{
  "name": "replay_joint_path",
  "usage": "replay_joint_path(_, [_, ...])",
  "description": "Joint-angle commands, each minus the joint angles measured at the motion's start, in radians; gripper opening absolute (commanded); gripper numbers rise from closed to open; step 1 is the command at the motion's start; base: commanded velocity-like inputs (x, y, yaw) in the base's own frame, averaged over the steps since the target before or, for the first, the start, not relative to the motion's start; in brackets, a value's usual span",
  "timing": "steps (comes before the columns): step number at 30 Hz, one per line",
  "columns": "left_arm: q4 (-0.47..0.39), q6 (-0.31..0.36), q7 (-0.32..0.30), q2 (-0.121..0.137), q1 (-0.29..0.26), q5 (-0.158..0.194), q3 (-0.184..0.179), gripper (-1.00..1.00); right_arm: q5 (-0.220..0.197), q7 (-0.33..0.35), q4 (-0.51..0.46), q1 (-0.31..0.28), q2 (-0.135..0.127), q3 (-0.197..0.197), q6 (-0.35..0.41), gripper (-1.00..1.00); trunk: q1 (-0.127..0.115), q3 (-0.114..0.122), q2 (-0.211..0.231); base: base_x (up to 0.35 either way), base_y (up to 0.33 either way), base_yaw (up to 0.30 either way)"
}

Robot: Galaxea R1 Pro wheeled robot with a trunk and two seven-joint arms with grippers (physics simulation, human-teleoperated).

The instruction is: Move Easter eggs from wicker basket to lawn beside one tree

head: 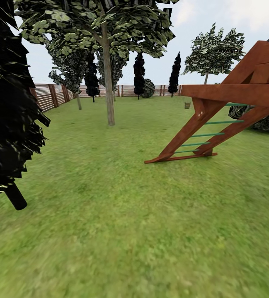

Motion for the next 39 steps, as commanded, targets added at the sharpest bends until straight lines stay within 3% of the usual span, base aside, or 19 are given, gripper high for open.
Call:
replay_joint_path(1, [-0.002,0.001,-0.001,0.000,0.001,0.000,0.001,1.00,-0.001,-0.004,0.002,-0.001,0.000,0.001,-0.002,1.00,0.000,-0.001,0.000,0.000,0.000,0.024])
replay_joint_path(12, [-0.002,0.001,-0.001,0.000,0.001,0.000,0.001,1.00,-0.005,-0.007,0.002,-0.001,0.000,0.000,-0.002,1.00,0.000,0.010,0.000,0.022,0.000,0.142])
replay_joint_path(39, [-0.002,0.001,-0.001,0.000,0.001,0.002,0.002,1.00,-0.012,-0.008,0.002,-0.001,-0.001,-0.003,-0.003,1.00,0.000,0.029,0.000,0.319,0.000,0.122])
